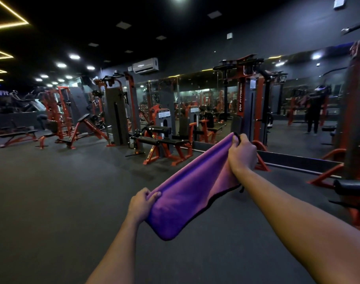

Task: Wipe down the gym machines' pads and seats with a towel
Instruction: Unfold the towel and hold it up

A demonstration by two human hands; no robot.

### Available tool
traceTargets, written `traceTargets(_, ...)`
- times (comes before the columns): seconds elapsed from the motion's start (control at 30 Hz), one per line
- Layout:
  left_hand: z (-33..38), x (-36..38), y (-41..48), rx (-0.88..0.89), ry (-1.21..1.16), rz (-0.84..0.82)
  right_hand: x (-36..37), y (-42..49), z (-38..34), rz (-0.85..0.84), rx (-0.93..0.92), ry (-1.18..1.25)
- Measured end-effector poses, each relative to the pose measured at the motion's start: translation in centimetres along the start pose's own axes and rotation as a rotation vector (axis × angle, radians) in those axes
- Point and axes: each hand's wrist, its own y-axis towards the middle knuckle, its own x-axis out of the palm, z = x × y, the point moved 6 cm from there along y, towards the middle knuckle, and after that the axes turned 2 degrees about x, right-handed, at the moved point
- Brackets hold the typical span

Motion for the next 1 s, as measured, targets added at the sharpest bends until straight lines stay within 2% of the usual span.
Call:
traceTargets(0.1, 0.7, -1.1, -0.2, 0.023, -0.255, -0.162, -0.8, 0.6, 1.8, 0.007, 0.097, -0.028)
traceTargets(0.17, 0.8, -1.7, -0.2, -0.001, -0.339, -0.294, -1.1, 0.7, 2.7, 0.003, 0.153, -0.051)
traceTargets(0.27, 0.3, -2.3, 0.1, -0.033, -0.426, -0.370, -1.4, 0.5, 3.8, 0.022, 0.247, -0.058)
traceTargets(0.37, -0.7, -3.1, 0.3, -0.065, -0.532, -0.253, -1.2, 0.1, 4.9, -0.020, 0.276, -0.077)
traceTargets(0.43, -0.8, -3.7, 0.7, -0.053, -0.494, -0.056, -0.9, -0.3, 5.3, -0.042, 0.274, -0.094)
traceTargets(0.53, 0.9, -5.3, -0.1, 0.006, -0.329, 0.331, -0.1, -1.1, 5.7, -0.094, 0.285, -0.103)
traceTargets(0.63, 2.4, -6.8, -1.0, 0.035, -0.308, 0.498, 0.7, -1.2, 6.4, -0.153, 0.267, -0.088)
traceTargets(0.8, 1.8, -7.6, 0.1, -0.141, -0.191, 0.451, 2.3, -2.5, 8.4, -0.254, 0.312, -0.114)
traceTargets(0.9, 1.9, -6.6, 1.2, -0.299, -0.124, 0.332, 3.5, -4.1, 7.3, -0.316, 0.304, -0.136)
traceTargets(1.0, 4.9, -4.7, 1.5, -0.301, -0.065, 0.191, 5.8, -6.2, 4.7, -0.447, 0.222, -0.153)
